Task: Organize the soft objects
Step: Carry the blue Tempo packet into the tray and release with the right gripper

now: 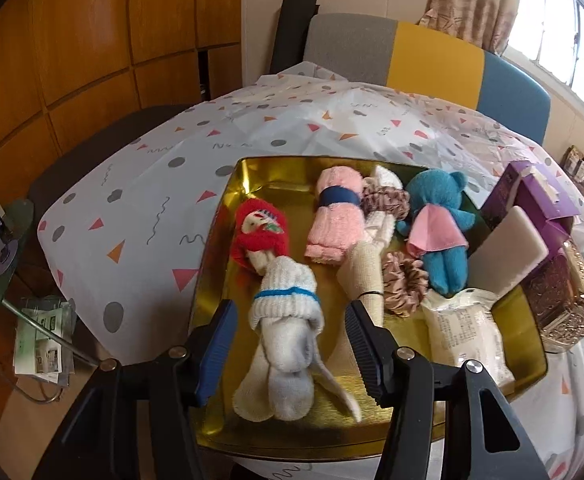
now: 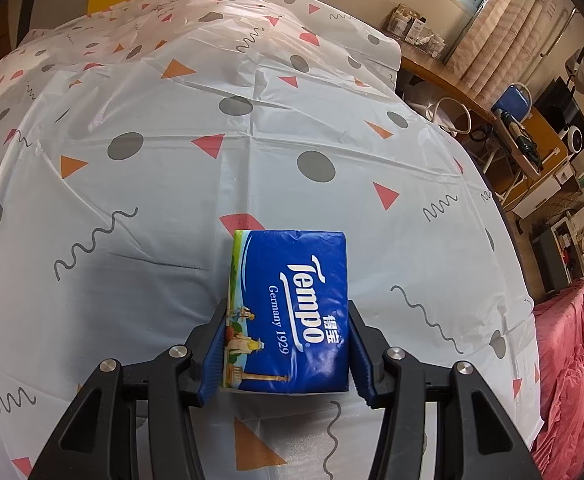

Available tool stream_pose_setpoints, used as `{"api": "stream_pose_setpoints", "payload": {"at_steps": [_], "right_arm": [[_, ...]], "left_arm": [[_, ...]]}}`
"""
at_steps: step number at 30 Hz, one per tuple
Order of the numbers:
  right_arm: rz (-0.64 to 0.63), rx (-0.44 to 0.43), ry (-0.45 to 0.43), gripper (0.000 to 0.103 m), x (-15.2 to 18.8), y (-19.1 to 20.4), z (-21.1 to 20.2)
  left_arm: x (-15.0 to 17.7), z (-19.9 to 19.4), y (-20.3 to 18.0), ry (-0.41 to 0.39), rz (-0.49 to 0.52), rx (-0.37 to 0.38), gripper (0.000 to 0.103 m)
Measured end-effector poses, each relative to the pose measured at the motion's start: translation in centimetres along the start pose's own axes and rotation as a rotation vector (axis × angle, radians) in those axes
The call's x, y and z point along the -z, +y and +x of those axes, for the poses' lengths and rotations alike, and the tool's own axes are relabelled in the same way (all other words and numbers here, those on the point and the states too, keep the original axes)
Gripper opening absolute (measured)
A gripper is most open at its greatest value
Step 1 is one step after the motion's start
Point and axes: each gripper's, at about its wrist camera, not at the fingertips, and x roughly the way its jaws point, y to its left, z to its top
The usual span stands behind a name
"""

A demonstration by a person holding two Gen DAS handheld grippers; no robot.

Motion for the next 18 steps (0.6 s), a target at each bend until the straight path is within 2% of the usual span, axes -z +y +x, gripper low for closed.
{"api": "stream_pose_setpoints", "payload": {"at_steps": [12, 16, 18], "right_arm": [[0.075, -0.049, 0.036, 0.052, -0.4, -0.9, 0.4], [0.171, -0.129, 0.104, 0.052, -0.8, -2.1, 0.7], [0.172, -0.142, 0.115, 0.052, -0.7, -1.8, 0.5]], "left_arm": [[-0.4, -1.3, -1.2, -0.03, 0.034, 0.012, 0.063], [-0.3, -1.2, -1.4, -0.029, 0.039, 0.022, 0.064], [-0.2, -1.2, -1.5, -0.025, 0.043, 0.025, 0.064]]}}
